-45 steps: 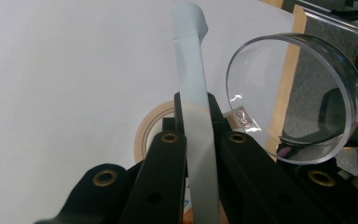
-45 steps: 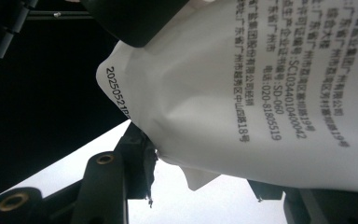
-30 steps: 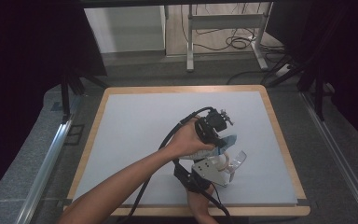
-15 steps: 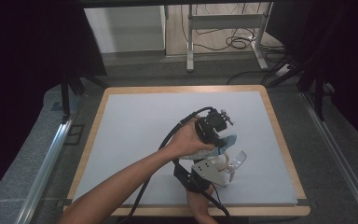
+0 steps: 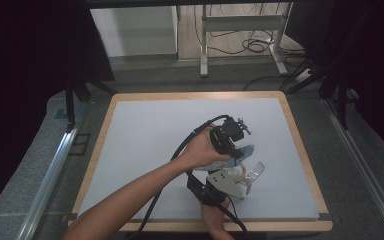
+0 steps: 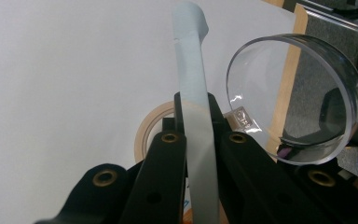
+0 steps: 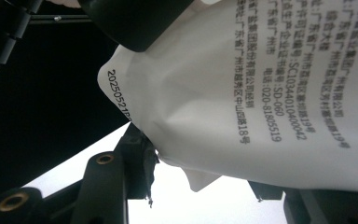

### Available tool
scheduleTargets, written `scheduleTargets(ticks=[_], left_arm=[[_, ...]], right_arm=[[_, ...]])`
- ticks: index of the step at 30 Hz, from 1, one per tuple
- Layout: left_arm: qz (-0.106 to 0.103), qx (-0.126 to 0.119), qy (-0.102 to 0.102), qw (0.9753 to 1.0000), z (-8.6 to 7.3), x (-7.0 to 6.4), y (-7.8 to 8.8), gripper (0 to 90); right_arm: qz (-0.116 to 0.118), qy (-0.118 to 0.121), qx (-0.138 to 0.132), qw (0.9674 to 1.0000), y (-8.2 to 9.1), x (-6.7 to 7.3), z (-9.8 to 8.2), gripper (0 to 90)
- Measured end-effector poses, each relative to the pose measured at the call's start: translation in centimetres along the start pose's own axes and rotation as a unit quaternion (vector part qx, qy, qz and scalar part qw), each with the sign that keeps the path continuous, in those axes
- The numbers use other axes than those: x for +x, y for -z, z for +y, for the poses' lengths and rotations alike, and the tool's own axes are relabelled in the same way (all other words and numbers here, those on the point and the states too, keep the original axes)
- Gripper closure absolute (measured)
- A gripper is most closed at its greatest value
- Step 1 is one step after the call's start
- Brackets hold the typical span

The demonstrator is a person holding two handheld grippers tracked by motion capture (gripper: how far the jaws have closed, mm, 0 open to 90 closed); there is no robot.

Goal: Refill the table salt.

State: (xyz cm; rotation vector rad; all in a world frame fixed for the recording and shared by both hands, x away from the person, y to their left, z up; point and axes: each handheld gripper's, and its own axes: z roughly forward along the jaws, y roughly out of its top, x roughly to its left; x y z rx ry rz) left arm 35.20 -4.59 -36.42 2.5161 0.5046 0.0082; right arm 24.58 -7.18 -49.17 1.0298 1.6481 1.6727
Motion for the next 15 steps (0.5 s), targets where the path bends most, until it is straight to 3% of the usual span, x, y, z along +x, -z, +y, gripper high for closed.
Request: scheduleTargets(ticks=[15], left_arm=[[0.0,0.003,-0.001,1.0,0.18,-0.06,-0.07,90.0]], right_arm=[[-0.001,-0.004,-0.002,1.0,0.04,-0.07,0.1,50.3]])
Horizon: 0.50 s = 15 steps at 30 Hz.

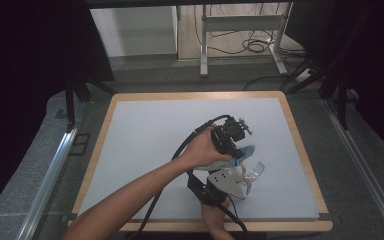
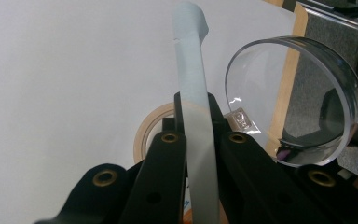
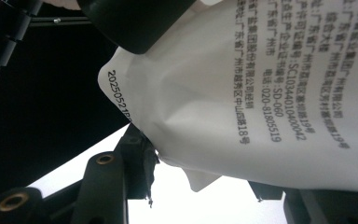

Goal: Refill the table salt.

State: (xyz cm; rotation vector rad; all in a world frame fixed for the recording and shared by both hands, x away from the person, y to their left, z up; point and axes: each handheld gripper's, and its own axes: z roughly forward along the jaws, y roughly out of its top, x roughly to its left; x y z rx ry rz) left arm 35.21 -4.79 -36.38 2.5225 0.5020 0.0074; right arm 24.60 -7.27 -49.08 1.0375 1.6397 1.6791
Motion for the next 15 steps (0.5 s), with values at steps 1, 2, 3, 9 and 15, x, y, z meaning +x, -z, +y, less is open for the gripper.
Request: scheduleTargets(ticks=[1,2,3,9,15], left_arm=[[0.0,0.0,0.0,1.0,0.0,0.0,0.0,90.0],[0.0,0.0,0.0,1.0,0.01,-0.01,-0.01,90.0],[0.0,0.0,0.0,1.0,0.01,-0.02,-0.02,90.0],[0.0,0.0,0.0,1.0,0.09,-0.08,0.02,90.0],[0.001,0.0,-0.002,1.0,0.17,-0.12,0.02,90.0]], right_arm=[[0.0,0.0,0.0,1.0,0.0,0.0,0.0,50.3],[0.0,0.0,0.0,1.0,0.0,-0.01,0.01,50.3],[0.001,0.0,0.001,1.0,0.03,-0.02,0.02,50.3],[0.0,-0.001,0.0,1.0,0.06,-0.03,0.07,50.3],[-0.001,0.0,-0.003,1.0,0.07,-0.07,0.1,50.3]])
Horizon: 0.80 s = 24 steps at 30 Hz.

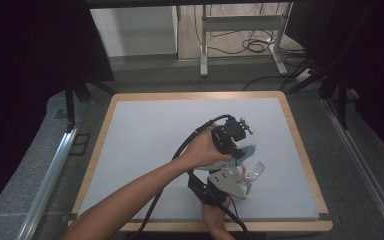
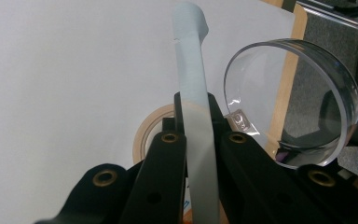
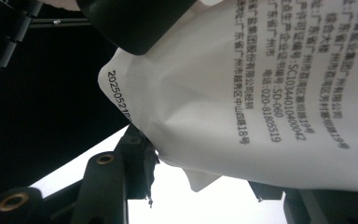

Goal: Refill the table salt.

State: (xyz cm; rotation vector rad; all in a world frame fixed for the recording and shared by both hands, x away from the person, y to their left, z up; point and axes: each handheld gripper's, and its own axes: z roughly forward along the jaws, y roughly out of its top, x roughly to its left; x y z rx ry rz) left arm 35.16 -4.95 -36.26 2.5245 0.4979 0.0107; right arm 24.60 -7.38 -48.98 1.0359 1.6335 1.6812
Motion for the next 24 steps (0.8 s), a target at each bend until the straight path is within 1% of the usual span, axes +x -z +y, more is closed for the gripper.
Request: scheduleTargets(ticks=[6,9,12,15,16,17,21,23,24], left_arm=[[-0.001,0.001,0.0,1.0,0.01,0.03,-0.02,90.0],[-0.001,0.001,0.001,1.0,-0.02,0.06,-0.07,90.0],[-0.002,-0.001,0.001,1.0,-0.07,0.12,-0.13,90.0],[-0.001,0.003,0.001,1.0,-0.1,0.15,-0.16,90.0],[-0.002,-0.001,0.0,1.0,-0.14,0.19,-0.25,90.0],[-0.002,0.003,0.001,1.0,-0.12,0.19,-0.21,90.0],[-0.003,0.003,0.002,1.0,-0.14,0.2,-0.35,90.0],[-0.002,0.006,0.001,1.0,-0.12,0.23,-0.45,90.0],[-0.002,0.006,0.002,1.0,-0.14,0.33,-0.67,90.0]], right_arm=[[0.0,-0.003,0.001,1.0,0.01,0.03,0.02,50.3],[0.0,0.001,0.001,1.0,-0.01,-0.03,-0.02,50.3],[-0.001,0.0,0.001,1.0,-0.05,-0.01,-0.06,50.3],[0.0,-0.001,0.002,1.0,-0.06,0.03,-0.1,50.3],[0.0,-0.001,0.002,1.0,-0.06,0.03,-0.1,50.3],[0.0,-0.001,0.002,1.0,-0.07,0.02,-0.12,50.3],[-0.001,-0.002,0.002,1.0,-0.08,0.01,-0.19,50.3],[-0.002,-0.003,0.002,1.0,-0.07,-0.01,-0.28,50.3],[-0.001,-0.008,0.004,1.0,-0.12,-0.04,-0.34,50.4]])
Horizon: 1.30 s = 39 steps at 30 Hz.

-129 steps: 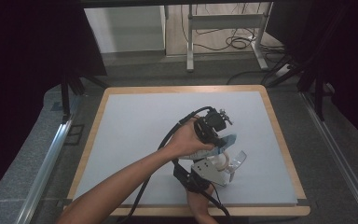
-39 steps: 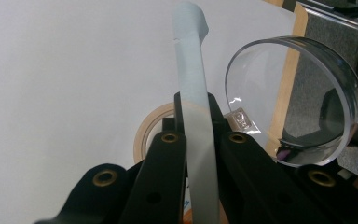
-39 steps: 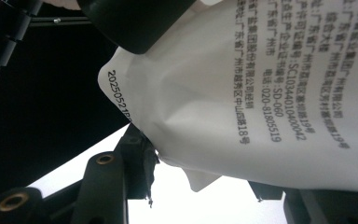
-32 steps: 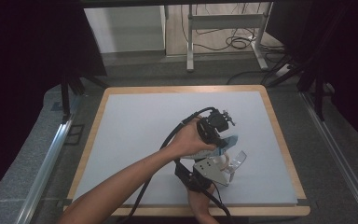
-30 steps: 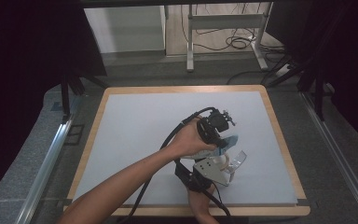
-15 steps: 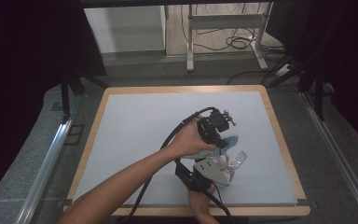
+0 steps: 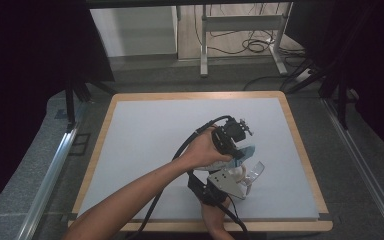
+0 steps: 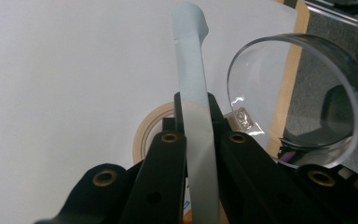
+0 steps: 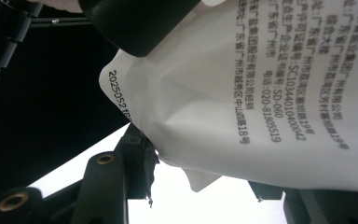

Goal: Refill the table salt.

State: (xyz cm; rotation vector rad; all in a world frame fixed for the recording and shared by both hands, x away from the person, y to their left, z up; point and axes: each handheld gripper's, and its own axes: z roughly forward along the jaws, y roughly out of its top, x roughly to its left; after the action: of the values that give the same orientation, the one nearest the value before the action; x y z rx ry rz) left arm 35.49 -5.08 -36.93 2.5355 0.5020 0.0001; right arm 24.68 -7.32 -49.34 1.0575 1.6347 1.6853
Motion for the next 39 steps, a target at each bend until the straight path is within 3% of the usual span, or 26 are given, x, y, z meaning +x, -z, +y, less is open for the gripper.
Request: scheduleTargets(ticks=[39], left_arm=[[-0.001,0.0,0.003,1.0,0.03,0.16,-0.11,90.0]], right_arm=[[0.001,-0.001,0.002,1.0,-0.16,-0.25,-0.01,50.4]])
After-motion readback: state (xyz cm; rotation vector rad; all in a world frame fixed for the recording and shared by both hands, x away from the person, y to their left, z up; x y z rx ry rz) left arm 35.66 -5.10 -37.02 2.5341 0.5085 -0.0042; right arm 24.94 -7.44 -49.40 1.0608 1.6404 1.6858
